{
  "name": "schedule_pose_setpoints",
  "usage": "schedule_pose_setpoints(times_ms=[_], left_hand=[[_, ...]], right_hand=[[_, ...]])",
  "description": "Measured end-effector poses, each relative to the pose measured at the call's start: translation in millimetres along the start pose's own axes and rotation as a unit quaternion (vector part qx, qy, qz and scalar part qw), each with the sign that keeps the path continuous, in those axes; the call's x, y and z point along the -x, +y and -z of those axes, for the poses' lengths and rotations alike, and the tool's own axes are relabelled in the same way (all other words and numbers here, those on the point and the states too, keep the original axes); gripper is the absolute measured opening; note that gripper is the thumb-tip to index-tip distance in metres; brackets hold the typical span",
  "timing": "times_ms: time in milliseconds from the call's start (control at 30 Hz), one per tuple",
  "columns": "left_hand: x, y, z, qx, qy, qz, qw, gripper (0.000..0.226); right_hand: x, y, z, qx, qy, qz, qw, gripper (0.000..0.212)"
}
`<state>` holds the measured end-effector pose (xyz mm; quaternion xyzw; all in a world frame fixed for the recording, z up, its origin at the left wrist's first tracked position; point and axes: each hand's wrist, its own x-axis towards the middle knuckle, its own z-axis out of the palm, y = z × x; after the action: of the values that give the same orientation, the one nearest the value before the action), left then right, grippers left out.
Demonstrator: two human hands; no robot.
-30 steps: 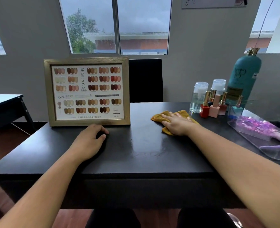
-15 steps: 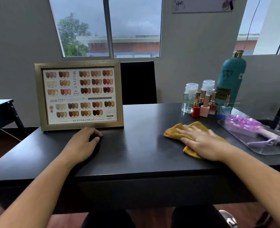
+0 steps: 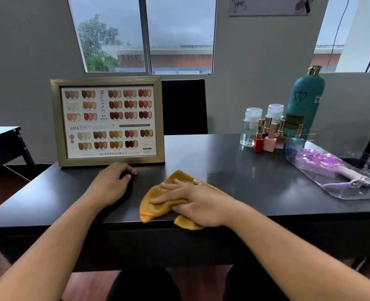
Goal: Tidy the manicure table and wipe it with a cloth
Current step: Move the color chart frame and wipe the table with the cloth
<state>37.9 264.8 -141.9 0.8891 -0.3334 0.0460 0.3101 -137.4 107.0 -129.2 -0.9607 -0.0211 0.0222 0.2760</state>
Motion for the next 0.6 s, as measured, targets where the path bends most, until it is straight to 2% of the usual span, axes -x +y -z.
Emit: schedule_pose_setpoints(times_ms=[67, 100, 200, 300, 367, 467, 600], left_hand=[[-0.2, -1.3, -0.3, 0.008, 0.002, -0.002, 1.000, 0.018], [-0.7, -2.0, -0.4, 0.011, 0.002, -0.002, 1.000, 0.018], [-1.2, -3.0, -0.9, 0.009, 0.003, -0.004, 1.000, 0.017], [-1.3, -2.3, -1.9, 0.007, 0.009, -0.008, 1.000, 0.017], [-1.0, -2.2, -2.6, 0.009, 0.012, -0.011, 1.000, 0.017], [-1.0, -2.3, -1.2, 0.013, 0.015, -0.012, 1.000, 0.018], [-1.4, -4.1, -1.2, 0.020, 0.011, -0.003, 1.000, 0.018]], right_hand=[[25.1, 16.7, 17.5, -0.112, 0.006, -0.003, 0.994, 0.047], [38.9, 27.3, 27.1, -0.134, 0.022, -0.018, 0.991, 0.049], [72.4, 67.7, 53.2, -0.103, 0.121, -0.089, 0.983, 0.055], [69.1, 104.4, 70.6, -0.040, 0.193, -0.189, 0.962, 0.043], [42.7, 114.2, 76.1, -0.001, 0.185, -0.235, 0.954, 0.039], [-8.6, 96.9, 71.9, 0.094, 0.130, -0.278, 0.947, 0.049], [-43.1, 56.2, 42.3, 0.128, 0.064, -0.162, 0.976, 0.048]])
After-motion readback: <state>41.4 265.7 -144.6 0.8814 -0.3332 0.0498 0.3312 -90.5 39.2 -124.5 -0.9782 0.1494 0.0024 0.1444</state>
